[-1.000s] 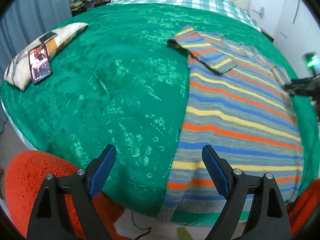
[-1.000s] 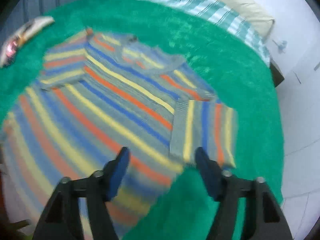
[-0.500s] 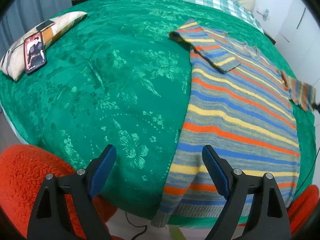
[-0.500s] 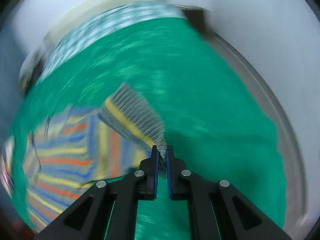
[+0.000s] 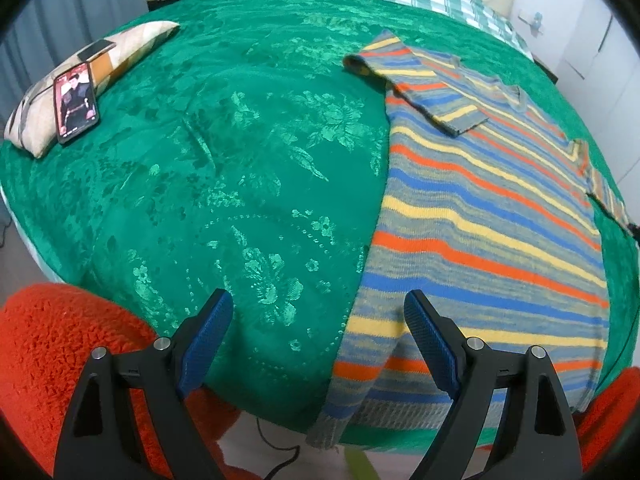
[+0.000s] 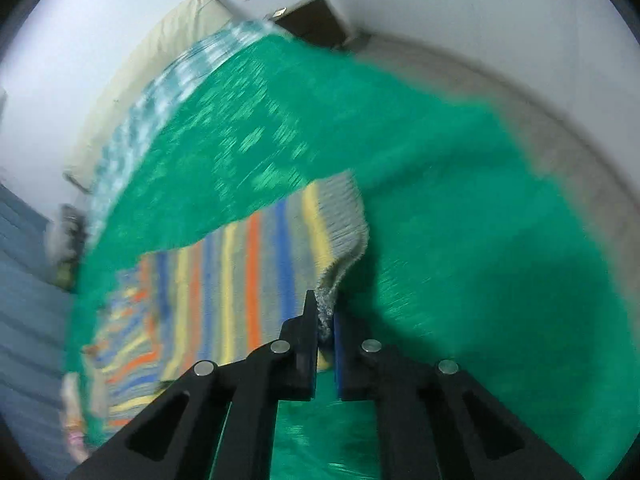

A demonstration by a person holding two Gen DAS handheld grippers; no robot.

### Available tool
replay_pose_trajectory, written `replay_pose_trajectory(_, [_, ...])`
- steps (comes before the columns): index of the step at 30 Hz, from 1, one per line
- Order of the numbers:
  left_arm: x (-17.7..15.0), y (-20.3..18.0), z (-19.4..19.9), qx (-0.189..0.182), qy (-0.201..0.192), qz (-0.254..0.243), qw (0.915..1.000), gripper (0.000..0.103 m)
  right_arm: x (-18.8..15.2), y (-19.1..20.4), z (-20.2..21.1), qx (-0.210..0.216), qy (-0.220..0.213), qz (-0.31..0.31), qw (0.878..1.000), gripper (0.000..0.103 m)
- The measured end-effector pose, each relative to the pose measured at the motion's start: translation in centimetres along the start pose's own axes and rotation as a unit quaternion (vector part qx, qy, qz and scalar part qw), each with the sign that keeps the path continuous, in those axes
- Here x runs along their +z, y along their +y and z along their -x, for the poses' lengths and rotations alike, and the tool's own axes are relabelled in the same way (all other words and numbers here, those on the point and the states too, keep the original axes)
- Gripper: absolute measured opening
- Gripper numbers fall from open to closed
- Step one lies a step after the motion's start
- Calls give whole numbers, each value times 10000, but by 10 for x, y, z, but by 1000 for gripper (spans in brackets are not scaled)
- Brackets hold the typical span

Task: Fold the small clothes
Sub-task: 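Grasp the folded sleeve cuff with the right gripper and pull it outward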

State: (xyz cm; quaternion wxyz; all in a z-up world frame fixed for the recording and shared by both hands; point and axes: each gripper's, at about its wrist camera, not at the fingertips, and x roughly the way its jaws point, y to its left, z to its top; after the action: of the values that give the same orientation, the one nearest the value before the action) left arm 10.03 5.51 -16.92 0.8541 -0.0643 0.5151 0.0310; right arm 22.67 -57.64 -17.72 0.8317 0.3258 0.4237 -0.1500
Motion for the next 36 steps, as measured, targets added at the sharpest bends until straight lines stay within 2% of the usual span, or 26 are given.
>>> replay_pose_trajectory(2, [0, 0, -1, 5, 18, -16, 10000, 89, 8, -13, 14, -584, -183, 119, 9981, 4])
replay_pose_trajectory(4, [0, -1, -3, 33, 53, -53, 10000, 89, 9, -26, 19, -955, -107, 114, 9953, 3])
replay_pose_trajectory(10, [-1, 0, -4, 44, 101, -74, 9999, 89, 0, -22, 8, -1293, 90, 479, 9904, 3])
replay_pose_trajectory(14, [0, 2, -6, 32, 142, -32, 9999, 89, 3, -21, 6, -1300, 162, 553, 9898, 3])
replay_pose_trajectory(15, [0, 3, -6, 21, 154, -16, 9999, 89, 6, -17, 3, -1265, 183, 601, 9900, 3])
replay_pose_trajectory(16, [0, 3, -6, 11, 156, -9, 9999, 89, 7, -17, 5, -1057, 251, 653, 9919, 4])
replay_pose_trajectory(17, [0, 3, -6, 1, 147, -6, 9999, 89, 5, -17, 10, -896, 259, 634, 9936, 11])
replay_pose_trajectory(19, [0, 3, -6, -11, 130, -12, 9999, 89, 7, -28, 28, -656, 121, 513, 9964, 17])
replay_pose_trajectory(21, [0, 2, -6, -34, 116, -42, 9999, 89, 8, -41, 46, -465, 65, 403, 9981, 17])
replay_pose_trajectory(24, [0, -4, -7, -56, 131, -138, 9998, 89, 2, -49, 69, -462, 156, 519, 9975, 18])
replay_pose_trajectory(28, [-2, -13, -9, -35, 147, -314, 9994, 89, -30, -19, 82, -118, 431, 1186, 9919, 19])
replay_pose_trajectory(30, [-3, -15, -8, 6, 111, -397, 9991, 89, -52, 2, 81, -8, 513, 1532, 9869, 25])
replay_pose_trajectory(32, [-4, -15, -5, 23, 55, -425, 9991, 89, -81, 25, 82, 105, 515, 1782, 9826, 43])
replay_pose_trajectory(34, [-5, -14, -1, -25, -5, -408, 9992, 89, -111, 49, 81, 234, 432, 1978, 9790, 48])
replay_pose_trajectory(36, [-7, -12, 2, -59, -52, -398, 9992, 89, -142, 64, 87, 311, 378, 2155, 9753, 48])
